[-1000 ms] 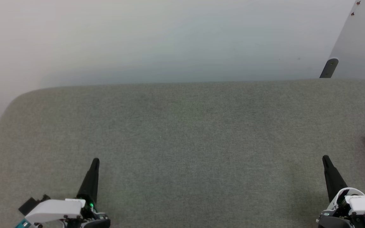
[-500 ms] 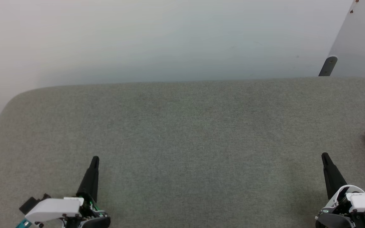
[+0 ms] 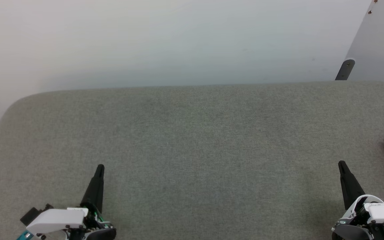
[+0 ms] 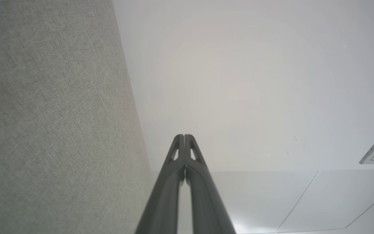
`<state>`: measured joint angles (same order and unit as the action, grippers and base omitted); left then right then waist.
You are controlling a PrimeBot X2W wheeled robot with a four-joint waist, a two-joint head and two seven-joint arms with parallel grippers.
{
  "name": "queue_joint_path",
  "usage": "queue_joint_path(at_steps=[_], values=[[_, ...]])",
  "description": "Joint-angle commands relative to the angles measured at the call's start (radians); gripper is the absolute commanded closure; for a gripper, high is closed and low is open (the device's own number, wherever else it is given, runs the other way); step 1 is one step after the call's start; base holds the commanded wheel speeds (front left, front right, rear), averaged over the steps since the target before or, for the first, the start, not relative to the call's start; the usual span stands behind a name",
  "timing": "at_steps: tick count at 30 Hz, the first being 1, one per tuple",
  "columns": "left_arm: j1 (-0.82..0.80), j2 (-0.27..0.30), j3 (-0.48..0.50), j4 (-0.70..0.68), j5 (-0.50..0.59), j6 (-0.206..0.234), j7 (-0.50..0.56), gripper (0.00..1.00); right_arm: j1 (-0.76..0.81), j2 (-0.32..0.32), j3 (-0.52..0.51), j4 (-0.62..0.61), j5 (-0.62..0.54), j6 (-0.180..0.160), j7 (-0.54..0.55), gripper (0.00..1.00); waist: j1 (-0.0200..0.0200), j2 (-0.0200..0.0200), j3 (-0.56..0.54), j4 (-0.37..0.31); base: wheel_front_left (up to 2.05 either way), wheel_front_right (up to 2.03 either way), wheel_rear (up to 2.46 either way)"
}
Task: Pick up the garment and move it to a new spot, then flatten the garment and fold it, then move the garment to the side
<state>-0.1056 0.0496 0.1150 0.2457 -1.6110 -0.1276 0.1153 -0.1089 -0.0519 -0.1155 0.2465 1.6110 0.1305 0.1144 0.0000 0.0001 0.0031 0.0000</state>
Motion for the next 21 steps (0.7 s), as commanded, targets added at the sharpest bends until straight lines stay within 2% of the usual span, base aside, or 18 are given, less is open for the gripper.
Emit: queue_joint_path(at_steps=[1, 21], values=[[-0.01, -0.001, 0.002, 0.002, -0.002, -0.006, 0.003, 1.0, -0.003, 0.004, 0.003, 0.0, 0.004, 0.0, 0.001, 1.0, 0.0, -0.0001, 0.0, 0.0, 0.0, 0.0, 0.0], [-0.01, -0.001, 0.002, 0.002, -0.003, -0.006, 0.002, 1.0, -0.003, 0.004, 0.003, 0.0, 0.004, 0.0, 0.0, 1.0, 0.0, -0.0001, 0.0, 0.0, 0.0, 0.0, 0.0]])
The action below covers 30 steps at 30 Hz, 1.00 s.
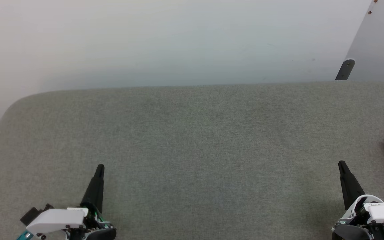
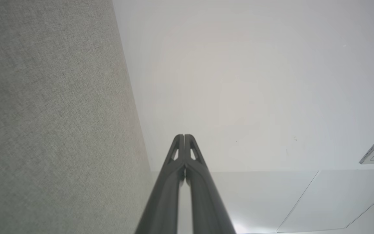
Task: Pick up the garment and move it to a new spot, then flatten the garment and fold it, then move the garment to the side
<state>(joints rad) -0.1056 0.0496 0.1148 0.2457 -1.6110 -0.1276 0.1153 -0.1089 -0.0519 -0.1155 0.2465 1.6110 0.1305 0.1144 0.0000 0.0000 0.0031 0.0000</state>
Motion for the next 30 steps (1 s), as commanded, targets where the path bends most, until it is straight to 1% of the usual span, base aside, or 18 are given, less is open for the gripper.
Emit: queue_joint_path(at_steps=[1, 30], values=[[-0.01, -0.001, 0.002, 0.002, -0.003, -0.006, 0.002, 1.0, -0.003, 0.004, 0.003, 0.0, 0.004, 0.0, 0.0, 1.0, 0.0, 0.0, 0.0, 0.0, 0.0, 0.0, 0.0], [-0.01, -0.001, 0.001, 0.001, -0.003, -0.006, 0.002, 1.0, -0.003, 0.004, 0.003, 0.0, 0.004, 0.0, 0.0, 1.0, 0.0, 0.0, 0.0, 0.0, 0.0, 0.0, 0.0]])
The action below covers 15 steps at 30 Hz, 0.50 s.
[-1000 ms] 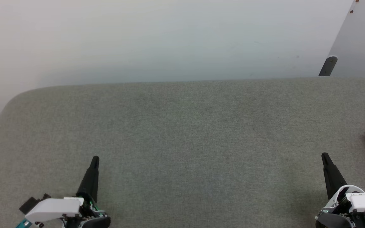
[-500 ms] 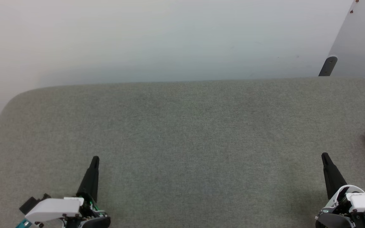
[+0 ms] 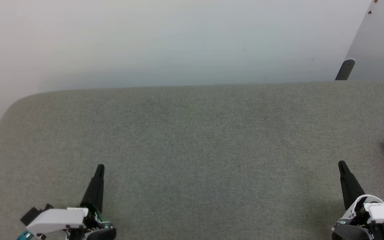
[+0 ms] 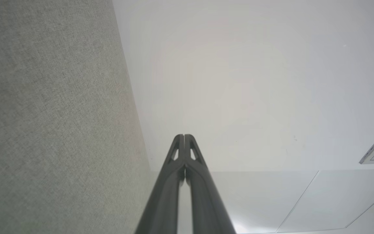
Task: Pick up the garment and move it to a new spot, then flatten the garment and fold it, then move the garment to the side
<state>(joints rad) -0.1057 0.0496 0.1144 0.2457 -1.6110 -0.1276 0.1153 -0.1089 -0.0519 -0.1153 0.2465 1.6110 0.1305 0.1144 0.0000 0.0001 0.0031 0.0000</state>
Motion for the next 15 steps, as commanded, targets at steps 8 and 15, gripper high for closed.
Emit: queue_joint_path(at_steps=[8, 15], values=[[-0.01, -0.001, 0.002, 0.001, -0.003, -0.006, 0.002, 1.0, -0.003, 0.004, 0.003, 0.0, 0.004, 0.0, 0.0, 1.0, 0.0, -0.0001, 0.0, 0.0, 0.0, 0.0, 0.0], [-0.01, -0.001, 0.002, 0.001, -0.003, -0.006, 0.002, 1.0, -0.003, 0.003, 0.003, 0.0, 0.004, 0.0, 0.0, 1.0, 0.0, -0.0001, 0.0, 0.0, 0.0, 0.0, 0.0]])
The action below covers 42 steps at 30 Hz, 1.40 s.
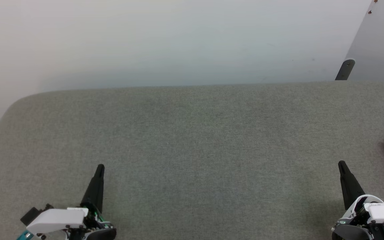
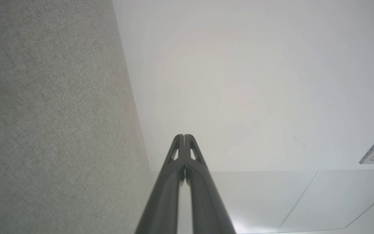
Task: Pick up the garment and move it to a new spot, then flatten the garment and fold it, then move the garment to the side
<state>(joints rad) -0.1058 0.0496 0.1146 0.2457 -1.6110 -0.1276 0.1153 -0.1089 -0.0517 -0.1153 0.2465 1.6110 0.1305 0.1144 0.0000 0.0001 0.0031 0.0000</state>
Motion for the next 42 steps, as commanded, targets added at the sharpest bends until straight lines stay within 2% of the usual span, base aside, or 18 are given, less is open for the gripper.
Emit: queue_joint_path(at_steps=[1, 42], values=[[-0.009, -0.001, 0.001, 0.001, -0.003, -0.006, 0.001, 1.0, -0.003, 0.003, 0.003, 0.0, 0.004, 0.0, 0.0, 1.0, 0.0, -0.0001, 0.0, 0.0, 0.0, 0.0, 0.0], [-0.009, 0.0, 0.002, 0.001, -0.004, -0.006, 0.001, 1.0, -0.003, 0.003, 0.003, 0.0, 0.004, 0.0, 0.0, 1.0, 0.0, -0.0001, 0.0, 0.0, 0.0, 0.0, 0.0]])
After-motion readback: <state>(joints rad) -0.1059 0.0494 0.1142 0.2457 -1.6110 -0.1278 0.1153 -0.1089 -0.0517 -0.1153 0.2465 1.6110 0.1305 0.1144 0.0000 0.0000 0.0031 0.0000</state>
